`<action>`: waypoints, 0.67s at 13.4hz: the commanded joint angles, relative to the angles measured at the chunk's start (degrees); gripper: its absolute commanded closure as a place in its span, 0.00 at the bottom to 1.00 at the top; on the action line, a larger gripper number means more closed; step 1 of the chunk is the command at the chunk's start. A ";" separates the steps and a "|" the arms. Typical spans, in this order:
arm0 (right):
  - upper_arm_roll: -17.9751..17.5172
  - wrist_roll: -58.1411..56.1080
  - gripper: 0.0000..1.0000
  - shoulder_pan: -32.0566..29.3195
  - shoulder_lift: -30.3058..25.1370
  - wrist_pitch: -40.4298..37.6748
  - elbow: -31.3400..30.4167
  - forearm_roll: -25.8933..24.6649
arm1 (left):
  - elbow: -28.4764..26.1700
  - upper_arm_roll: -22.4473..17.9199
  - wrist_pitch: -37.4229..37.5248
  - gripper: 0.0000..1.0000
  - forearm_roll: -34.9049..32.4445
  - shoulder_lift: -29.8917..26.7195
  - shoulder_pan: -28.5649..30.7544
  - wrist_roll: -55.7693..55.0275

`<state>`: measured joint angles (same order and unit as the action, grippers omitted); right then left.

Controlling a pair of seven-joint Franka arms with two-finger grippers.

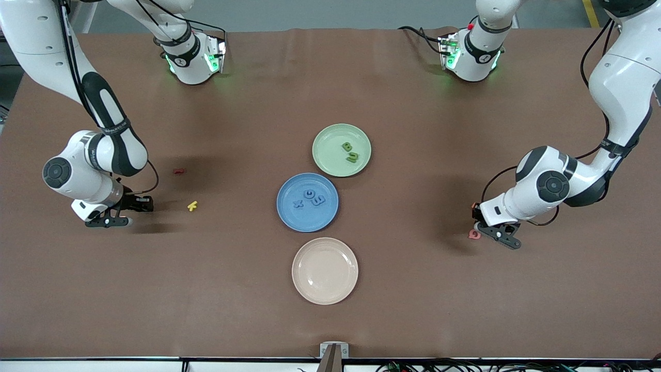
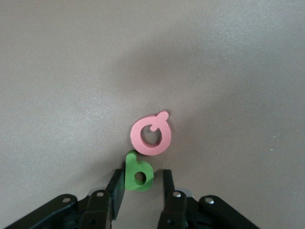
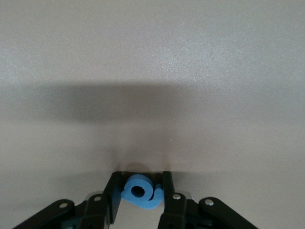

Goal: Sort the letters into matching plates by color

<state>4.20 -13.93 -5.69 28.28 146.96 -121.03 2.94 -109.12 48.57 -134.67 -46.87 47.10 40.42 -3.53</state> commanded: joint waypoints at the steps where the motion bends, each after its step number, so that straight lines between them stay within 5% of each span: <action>1: -1.21 -0.49 0.82 -0.47 -1.29 -0.45 0.35 -0.21 | -0.30 -0.23 0.20 0.63 1.08 -0.17 -0.35 0.45; 4: -1.21 -0.14 0.83 1.29 -4.54 -5.25 3.07 -0.30 | -0.21 -0.40 0.20 0.68 0.99 -0.08 -0.34 0.72; 9: -1.30 2.22 0.85 5.94 -6.22 -26.95 15.62 -0.30 | -0.04 -0.40 0.20 0.94 0.91 -0.60 -0.34 0.81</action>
<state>2.88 -13.67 -1.70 22.23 126.70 -110.08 2.94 -109.40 48.42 -134.67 -46.84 47.10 40.39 -3.52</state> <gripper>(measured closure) 0.608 0.727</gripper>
